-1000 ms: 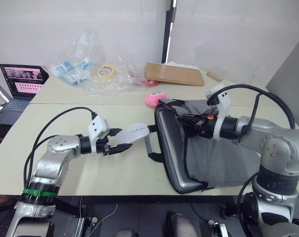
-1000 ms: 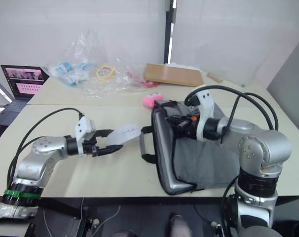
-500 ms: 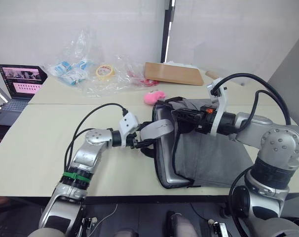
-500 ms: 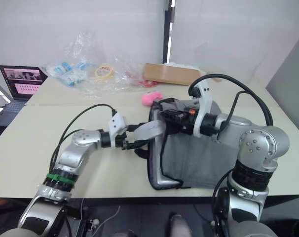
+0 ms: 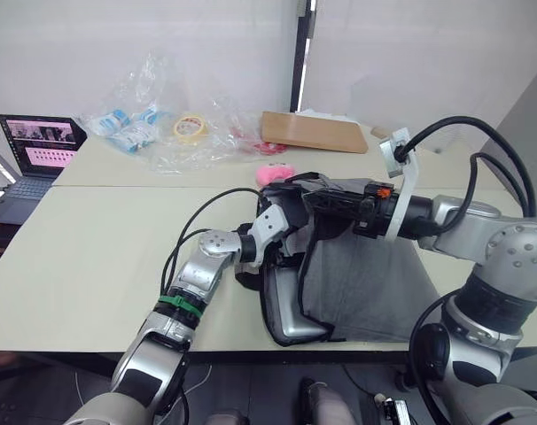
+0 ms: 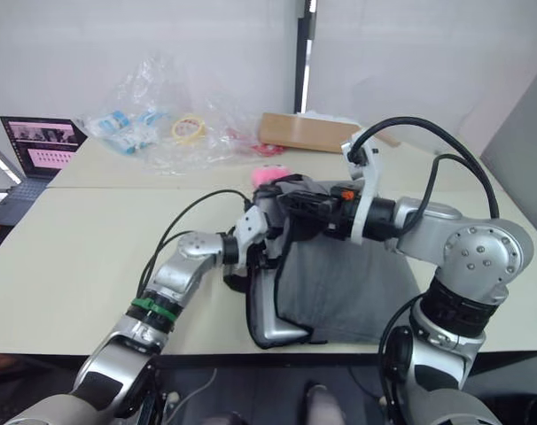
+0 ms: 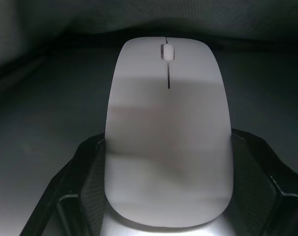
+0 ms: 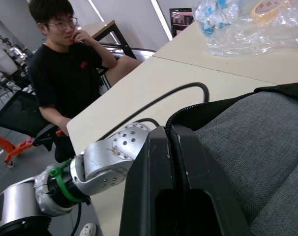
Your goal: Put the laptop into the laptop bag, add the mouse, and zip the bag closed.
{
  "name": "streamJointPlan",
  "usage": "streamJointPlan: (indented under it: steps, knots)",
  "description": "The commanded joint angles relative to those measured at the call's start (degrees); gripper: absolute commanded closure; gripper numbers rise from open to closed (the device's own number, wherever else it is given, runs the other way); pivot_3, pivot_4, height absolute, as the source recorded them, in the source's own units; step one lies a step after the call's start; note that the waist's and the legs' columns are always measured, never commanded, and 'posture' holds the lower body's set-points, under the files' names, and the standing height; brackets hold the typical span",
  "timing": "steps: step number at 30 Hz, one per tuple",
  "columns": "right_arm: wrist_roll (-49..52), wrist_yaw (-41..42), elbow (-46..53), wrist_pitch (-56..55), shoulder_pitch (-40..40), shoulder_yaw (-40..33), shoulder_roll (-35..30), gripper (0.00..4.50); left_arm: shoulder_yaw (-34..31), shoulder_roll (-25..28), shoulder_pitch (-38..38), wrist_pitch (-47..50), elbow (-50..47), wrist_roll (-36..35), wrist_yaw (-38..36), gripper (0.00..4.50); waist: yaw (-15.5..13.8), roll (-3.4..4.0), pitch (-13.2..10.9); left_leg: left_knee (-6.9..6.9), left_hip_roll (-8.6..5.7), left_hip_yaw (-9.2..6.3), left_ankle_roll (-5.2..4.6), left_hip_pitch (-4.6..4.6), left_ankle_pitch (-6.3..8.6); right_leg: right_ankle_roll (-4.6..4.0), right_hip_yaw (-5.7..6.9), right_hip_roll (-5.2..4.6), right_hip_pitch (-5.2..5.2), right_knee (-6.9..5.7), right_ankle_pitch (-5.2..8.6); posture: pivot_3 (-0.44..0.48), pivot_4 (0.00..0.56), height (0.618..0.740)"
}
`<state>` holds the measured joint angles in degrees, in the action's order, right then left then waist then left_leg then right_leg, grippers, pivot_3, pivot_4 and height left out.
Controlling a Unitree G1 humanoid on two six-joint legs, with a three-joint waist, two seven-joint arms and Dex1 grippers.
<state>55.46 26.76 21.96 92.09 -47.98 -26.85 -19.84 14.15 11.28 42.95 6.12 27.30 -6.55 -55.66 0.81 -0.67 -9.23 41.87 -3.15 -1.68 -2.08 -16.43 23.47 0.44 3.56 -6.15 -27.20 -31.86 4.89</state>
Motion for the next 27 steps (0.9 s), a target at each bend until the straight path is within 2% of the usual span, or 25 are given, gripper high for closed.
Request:
streamJointPlan:
  steps: [1,13,17,19,21,27]
  knots:
    - [4.8,0.0,2.8,0.4,-1.4,-2.4,-0.8,4.47,1.0,-1.3,2.0,-0.4,0.9,1.2,0.3,1.66,-0.1,0.0,0.0,0.0,0.0,0.0,0.0,0.0,0.0,0.0,0.0,0.0,0.0,0.0,0.0,0.0,0.15,0.74]
    - [10.0,-2.4,2.0,-1.6,0.7,-1.3,-3.0,4.47,2.2,-6.2,6.7,-1.9,10.0,3.8,1.3,1.66,-0.7,0.0,0.0,0.05,0.0,0.02,-0.12,-0.08,0.04,0.08,-0.03,-0.06,0.0,0.06,-0.05,0.0,0.15,0.74]
    - [11.0,-3.6,1.9,-2.3,1.2,-1.0,-3.6,4.47,1.7,-6.6,6.2,-2.7,10.4,3.5,0.8,1.66,-0.8,0.0,0.0,0.05,0.0,0.03,-0.14,-0.1,0.05,0.1,-0.03,-0.06,0.0,0.09,-0.06,0.0,0.15,0.74]
    - [11.3,-3.9,2.0,-2.6,1.5,-0.6,-3.9,4.5,1.2,-6.5,5.6,-2.8,9.8,3.1,0.5,0.61,-0.8,0.0,0.0,0.05,0.02,0.03,-0.14,-0.1,0.05,0.1,-0.03,-0.06,0.0,0.09,-0.06,0.0,0.15,0.74]
    - [11.5,-3.9,2.3,-3.1,2.3,0.0,-4.4,4.5,0.4,-6.6,5.1,-2.9,9.5,2.2,0.4,0.03,-0.9,0.0,0.0,0.05,0.02,0.03,-0.14,-0.1,0.05,0.1,-0.03,-0.06,0.0,0.09,-0.06,0.0,0.15,0.74]
    - [12.3,-4.5,1.3,-4.7,2.7,1.3,-5.3,4.5,-2.2,-5.2,2.9,-2.6,4.9,-0.9,-1.7,0.03,-1.0,0.0,0.0,0.05,0.01,0.03,-0.16,-0.1,0.05,0.12,-0.02,-0.07,0.0,0.12,-0.07,0.0,0.15,0.74]
